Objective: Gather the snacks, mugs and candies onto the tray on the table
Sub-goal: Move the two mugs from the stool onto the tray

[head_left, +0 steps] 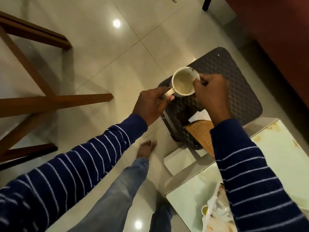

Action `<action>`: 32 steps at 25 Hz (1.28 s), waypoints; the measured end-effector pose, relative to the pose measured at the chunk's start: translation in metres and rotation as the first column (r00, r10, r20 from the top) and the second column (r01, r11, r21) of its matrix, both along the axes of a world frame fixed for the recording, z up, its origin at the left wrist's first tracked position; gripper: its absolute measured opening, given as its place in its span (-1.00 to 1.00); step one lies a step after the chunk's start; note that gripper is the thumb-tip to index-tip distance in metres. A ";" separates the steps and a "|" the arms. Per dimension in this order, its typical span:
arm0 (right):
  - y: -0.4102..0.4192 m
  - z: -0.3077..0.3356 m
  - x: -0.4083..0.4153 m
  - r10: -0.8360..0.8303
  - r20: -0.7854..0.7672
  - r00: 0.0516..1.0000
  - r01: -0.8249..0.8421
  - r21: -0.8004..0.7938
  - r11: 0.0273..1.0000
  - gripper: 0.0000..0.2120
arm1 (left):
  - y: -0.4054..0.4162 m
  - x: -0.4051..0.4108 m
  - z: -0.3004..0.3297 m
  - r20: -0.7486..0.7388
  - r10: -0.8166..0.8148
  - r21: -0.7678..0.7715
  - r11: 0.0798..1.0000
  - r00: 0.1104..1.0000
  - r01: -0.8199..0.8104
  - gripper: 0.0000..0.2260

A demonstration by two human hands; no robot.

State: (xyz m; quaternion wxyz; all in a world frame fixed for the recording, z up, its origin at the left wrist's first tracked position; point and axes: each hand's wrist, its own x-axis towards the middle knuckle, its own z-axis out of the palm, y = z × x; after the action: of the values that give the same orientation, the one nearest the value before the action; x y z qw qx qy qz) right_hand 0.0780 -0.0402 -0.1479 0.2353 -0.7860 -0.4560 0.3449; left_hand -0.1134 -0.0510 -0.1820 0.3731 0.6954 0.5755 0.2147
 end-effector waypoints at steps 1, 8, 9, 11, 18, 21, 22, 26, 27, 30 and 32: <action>0.000 -0.003 0.000 -0.003 0.016 1.000 0.003 0.001 1.000 -0.75 | 0.000 0.001 0.000 -0.006 -0.005 -0.014 1.000 1.000 0.005 -0.75; -0.013 0.016 0.017 -0.063 -0.021 0.998 0.064 0.074 0.995 -0.79 | -0.010 0.025 0.018 0.003 -0.059 0.157 0.986 0.998 0.058 -0.85; -0.021 0.026 0.022 -0.093 -0.048 0.995 0.098 0.109 0.989 -0.79 | -0.012 0.030 0.023 0.012 -0.063 0.187 0.981 0.998 0.059 -0.85; -0.045 0.049 0.039 -0.158 -0.120 0.980 0.175 0.149 0.973 -0.76 | -0.021 0.045 0.037 0.041 -0.086 0.231 0.970 0.995 0.075 -0.86; -0.221 0.112 0.103 -0.397 -0.288 0.871 0.443 0.112 0.890 -0.69 | -0.140 0.113 0.090 0.146 -0.359 0.228 0.919 0.922 0.322 -0.86; -0.322 0.125 0.111 -0.522 -0.309 0.795 0.568 0.077 0.820 -0.70 | -0.220 0.127 0.105 0.182 -0.486 0.181 0.871 0.855 0.457 -0.86; -0.355 0.126 0.110 -0.562 -0.314 0.765 0.605 0.052 0.794 -0.69 | -0.247 0.128 0.107 0.198 -0.520 0.158 0.854 0.831 0.496 -0.87; -0.462 0.118 0.090 -0.723 -0.379 0.578 0.756 -0.084 0.649 -0.65 | -0.336 0.120 0.100 0.233 -0.602 0.005 0.786 0.764 0.618 -0.77; -0.482 0.114 0.084 -0.761 -0.378 0.527 0.790 -0.114 0.603 -0.66 | -0.354 0.117 0.094 0.220 -0.632 -0.027 0.757 0.743 0.652 -0.73; -0.528 0.098 0.066 -0.826 -0.379 0.417 0.842 -0.182 0.508 -0.66 | -0.393 0.107 0.073 0.176 -0.702 -0.100 0.685 0.690 0.722 -0.69; -0.546 0.082 0.060 -0.837 -0.398 0.375 0.851 -0.210 0.481 -0.69 | -0.407 0.104 0.059 0.177 -0.711 -0.142 0.665 0.680 0.733 -0.74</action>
State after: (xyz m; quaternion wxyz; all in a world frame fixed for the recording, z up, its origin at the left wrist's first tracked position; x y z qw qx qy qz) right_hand 0.1377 -0.5858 -0.0661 0.4879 -0.8006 0.0712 0.3405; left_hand -0.0097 -0.4576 -0.1234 0.5260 0.8124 0.2503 0.0266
